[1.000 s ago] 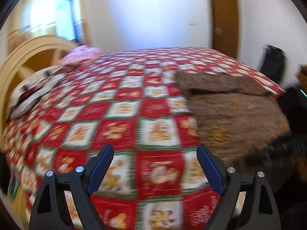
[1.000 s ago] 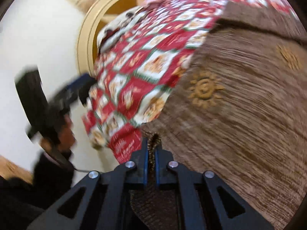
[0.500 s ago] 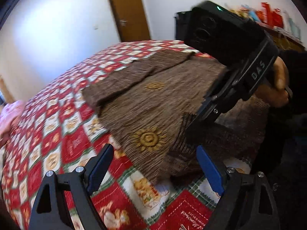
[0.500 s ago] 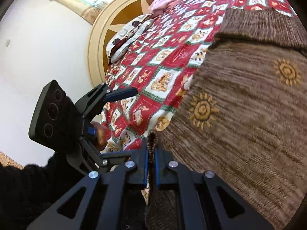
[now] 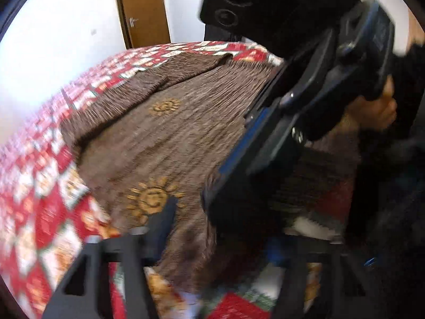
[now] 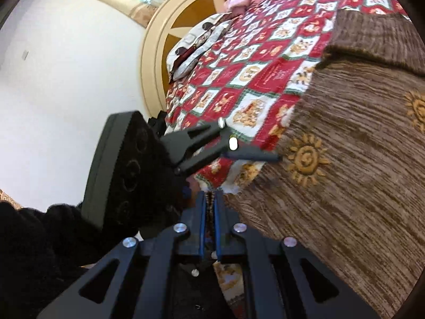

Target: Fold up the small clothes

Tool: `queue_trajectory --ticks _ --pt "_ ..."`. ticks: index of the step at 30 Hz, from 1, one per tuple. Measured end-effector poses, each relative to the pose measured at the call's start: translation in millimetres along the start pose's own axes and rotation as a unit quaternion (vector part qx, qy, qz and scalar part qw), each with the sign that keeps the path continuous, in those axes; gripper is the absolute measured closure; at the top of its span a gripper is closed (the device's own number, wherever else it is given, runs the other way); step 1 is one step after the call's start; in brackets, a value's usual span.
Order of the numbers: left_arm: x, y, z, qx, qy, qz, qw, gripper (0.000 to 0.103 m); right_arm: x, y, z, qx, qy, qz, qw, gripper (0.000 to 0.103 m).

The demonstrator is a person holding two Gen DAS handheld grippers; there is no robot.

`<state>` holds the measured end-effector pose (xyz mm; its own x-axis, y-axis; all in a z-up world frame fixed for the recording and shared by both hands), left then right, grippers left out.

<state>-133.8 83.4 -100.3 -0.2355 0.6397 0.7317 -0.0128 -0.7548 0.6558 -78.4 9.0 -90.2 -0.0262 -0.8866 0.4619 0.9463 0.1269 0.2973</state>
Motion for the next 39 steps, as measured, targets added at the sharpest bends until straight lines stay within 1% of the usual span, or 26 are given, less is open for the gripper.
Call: queue_trajectory --ticks 1,2,4,7,9,10,11,12,14,16,17,18,20,23,25,27,29,31,32,34,36,37,39 --pt "-2 -2 2 0.019 -0.015 -0.004 0.9997 0.076 2 0 -3 -0.005 0.006 -0.004 1.0 0.093" --pt "-5 -4 3 0.037 -0.022 -0.002 0.9991 0.08 4 1 -5 -0.012 0.01 -0.009 1.0 0.092" --pt "-9 -3 3 0.062 -0.015 -0.001 0.998 0.08 6 3 -10 -0.023 0.009 -0.016 1.0 0.092" --pt "-8 2 -2 0.059 -0.006 -0.014 0.9981 0.081 6 7 -17 -0.033 -0.003 -0.025 0.999 0.092" --pt "-9 5 -2 0.066 0.005 -0.016 0.9977 0.086 10 10 -21 -0.038 -0.018 -0.038 0.998 0.09" --pt "-9 4 2 0.08 0.006 -0.017 0.9967 0.089 15 11 -23 -0.041 -0.024 -0.05 0.998 0.09" --pt "-11 3 10 0.101 0.004 -0.018 0.9947 0.092 22 13 -25 -0.047 -0.025 -0.063 0.997 0.087" --pt "-11 2 15 0.125 0.002 -0.019 0.992 0.093 34 15 -31 -0.062 -0.024 -0.08 0.995 0.082" --pt "-11 0 22 0.152 0.01 -0.02 0.9881 0.096 56 17 -38 -0.081 -0.029 -0.111 0.99 0.077" --pt "-7 -1 25 0.171 0.017 -0.025 0.9849 0.096 88 12 -42 -0.086 -0.048 -0.151 0.984 0.073" --pt "-5 -1 26 0.178 0.019 -0.028 0.9834 0.096 105 5 -44 -0.089 -0.061 -0.169 0.98 0.069" --pt "-4 -2 27 0.188 0.019 -0.031 0.9814 0.096 120 -1 -46 -0.092 -0.072 -0.184 0.976 0.062" --pt "-3 -3 28 0.197 0.023 -0.029 0.9797 0.096 148 -16 -49 -0.099 -0.098 -0.215 0.967 0.055" --pt "-9 0 30 0.197 0.034 -0.022 0.9796 0.096 193 -48 -53 -0.111 -0.146 -0.256 0.949 0.055" --pt "-9 2 31 0.206 0.045 -0.021 0.9773 0.096 225 -75 -58 -0.131 -0.179 -0.279 0.934 0.055" --pt "-7 5 32 0.217 0.06 -0.03 0.9739 0.096 252 -104 -59 -0.147 -0.207 -0.299 0.92 0.055" --pt "-2 7 33 0.232 0.072 -0.043 0.9692 0.096 267 -127 -59 -0.149 -0.239 -0.302 0.911 0.056" --pt "1 9 34 0.245 0.085 -0.055 0.9641 0.096 277 -148 -59 -0.15 -0.281 -0.289 0.903 0.056" --pt "2 10 33 0.248 0.087 -0.06 0.9629 0.096 277 -154 -59 -0.151 -0.292 -0.284 0.901 0.056" --pt "6 11 31 0.249 0.093 -0.066 0.9617 0.096 278 -167 -60 -0.151 -0.306 -0.27 0.901 0.056" --pt "9 12 29 0.247 0.1 -0.066 0.9615 0.096 275 -176 -62 -0.144 -0.329 -0.25 0.899 0.056" --pt "10 12 28 0.247 0.101 -0.066 0.9615 0.096 272 -177 -62 -0.142 -0.334 -0.242 0.9 0.056" --pt "10 12 27 0.244 0.101 -0.063 0.9626 0.096 264 -184 -65 -0.143 -0.329 -0.223 0.906 0.056"
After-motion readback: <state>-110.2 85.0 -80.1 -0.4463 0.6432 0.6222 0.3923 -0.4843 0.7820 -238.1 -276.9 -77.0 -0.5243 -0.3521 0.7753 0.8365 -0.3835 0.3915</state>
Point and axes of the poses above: each gripper's, at about its wrist camera, not at the fingertips, and x roughly against the way its jaws point, z to its left, y to its top, the point moved 1 cm from there along -x, roughly the way its jaws point, and after that the axes turned 15 degrees about -x, right-handed, at the moved point
